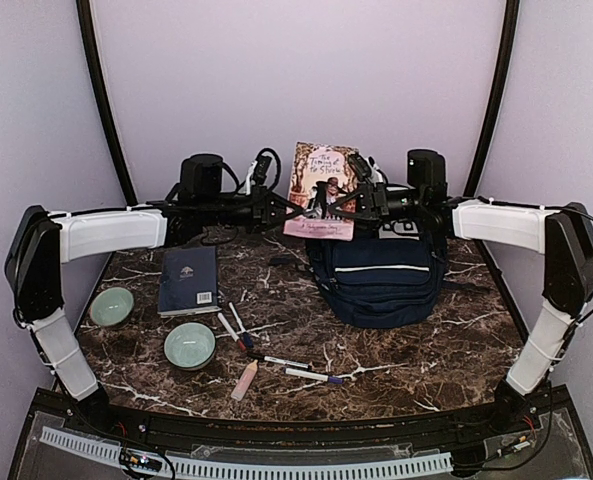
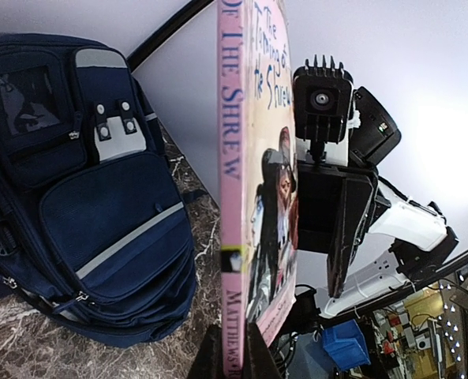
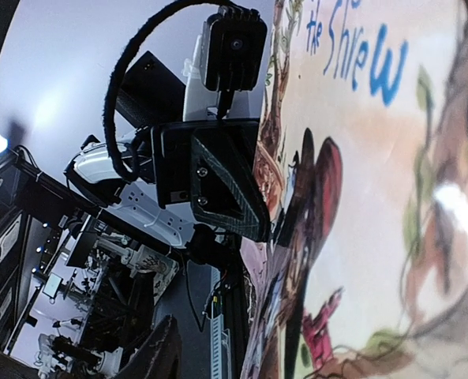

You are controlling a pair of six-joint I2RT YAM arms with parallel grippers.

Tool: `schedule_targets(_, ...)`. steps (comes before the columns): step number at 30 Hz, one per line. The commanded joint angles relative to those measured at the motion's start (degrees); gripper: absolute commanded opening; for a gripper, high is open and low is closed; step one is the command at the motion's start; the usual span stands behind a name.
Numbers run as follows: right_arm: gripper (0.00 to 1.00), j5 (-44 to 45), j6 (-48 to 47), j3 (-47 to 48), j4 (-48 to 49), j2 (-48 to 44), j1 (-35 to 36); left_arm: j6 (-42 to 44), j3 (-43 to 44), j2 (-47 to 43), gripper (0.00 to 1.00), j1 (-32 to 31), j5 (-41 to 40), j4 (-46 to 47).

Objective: Pack the student bag
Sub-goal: Pass from the left arm to the right

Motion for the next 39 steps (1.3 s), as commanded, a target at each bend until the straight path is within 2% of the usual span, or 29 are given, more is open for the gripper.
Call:
schedule_targets(1, 0.37, -0.20, -6.45, 2.21, -7.82, -2.34, 1.14, 3.75, 1.15, -4.11, 0.00, 1.19, -9.96, -4.43)
schedule_targets(2, 0.36, -0.20, -6.55, 2.06, -8.45, -2.36, 1.15, 4.01, 0.91, -4.36, 0.00, 1.19, -10.64, -4.60)
schedule_targets(14, 0.00, 6.14, -11.61, 1.86, -15.63, -3.06, 1.41, 4.19, -0.87, -5.95, 0.00, 1.20, -13.06, -5.12)
schedule_targets(20, 0.00, 10.77, -14.79, 3.11, -20.15, -3.41, -0.25, 5.20, -0.63, -5.02, 0.00, 1.19, -12.32, -4.99)
schedule_targets(25, 0.00, 14.98, -23.65, 8.12, -31.57, -4.67, -6.94, 9.95, 0.86, -3.30, 0.45, 1.19, -14.26, -8.81)
schedule_targets(26, 0.00, 15.84, -26.85, 9.48, -35.42, -4.93, -8.89, 11.02, 1.59, -2.55, 0.48, 1.20, -14.38, -9.88)
schedule_targets(30, 0.00, 22.20, -39.39, 12.28, -48.96, -6.78, -14.04, 16.12, 6.09, 1.53, 0.55, 0.17, -14.25, -14.42)
schedule_targets(34, 0.00, 28.93, -45.53, 7.74, -52.83, -13.16, -18.76, 25.06, 13.39, 6.66, 0.61, -4.42, -17.24, -20.55)
schedule_targets(39, 0.00, 33.59, -50.14, 2.54, -55.85, -20.27, -25.78, 40.13, 25.05, 15.24, 0.61, -11.60, -20.24, -27.43)
